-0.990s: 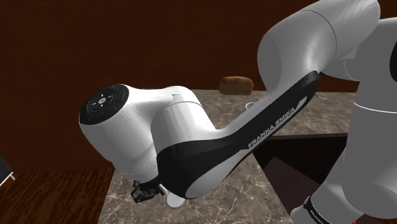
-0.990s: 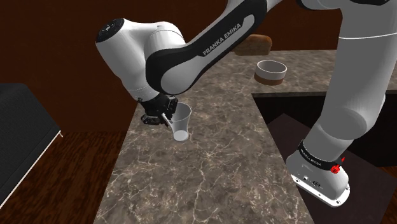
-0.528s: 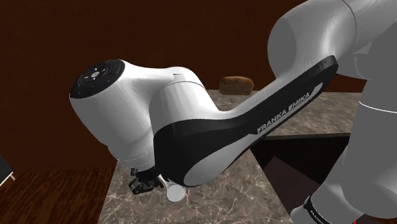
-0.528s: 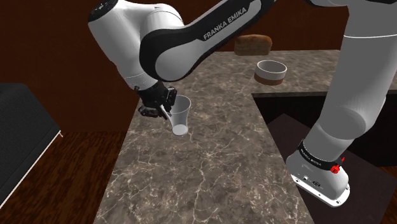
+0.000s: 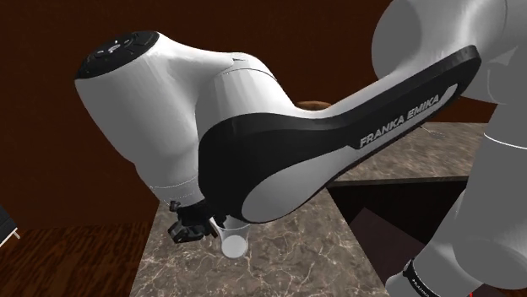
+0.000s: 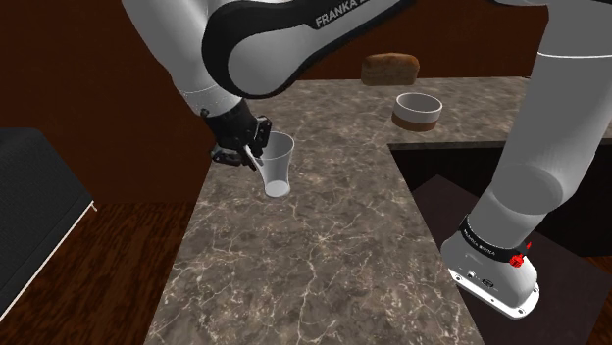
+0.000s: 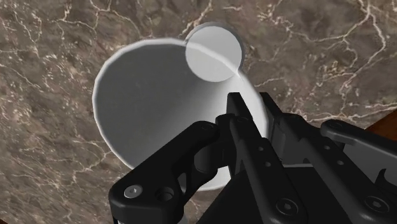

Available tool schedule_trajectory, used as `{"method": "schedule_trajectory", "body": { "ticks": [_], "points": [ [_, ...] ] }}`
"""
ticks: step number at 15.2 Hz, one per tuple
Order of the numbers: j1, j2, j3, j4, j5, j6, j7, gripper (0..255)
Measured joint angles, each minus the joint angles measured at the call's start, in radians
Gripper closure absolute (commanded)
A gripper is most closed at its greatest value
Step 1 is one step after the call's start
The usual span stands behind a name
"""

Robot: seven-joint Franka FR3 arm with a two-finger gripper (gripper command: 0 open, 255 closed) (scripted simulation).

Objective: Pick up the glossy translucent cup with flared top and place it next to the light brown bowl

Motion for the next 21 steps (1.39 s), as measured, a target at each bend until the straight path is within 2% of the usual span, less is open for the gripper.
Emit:
{"method": "schedule_trajectory", "body": {
  "ticks": [10, 21],
  "points": [
    [-0.003, -0.032, 0.010, 0.105, 0.030, -0.116, -0.046, 255],
    [0.023, -0.023, 0.015, 0.266, 0.026, -0.267, -0.073, 255]
  ]
}}
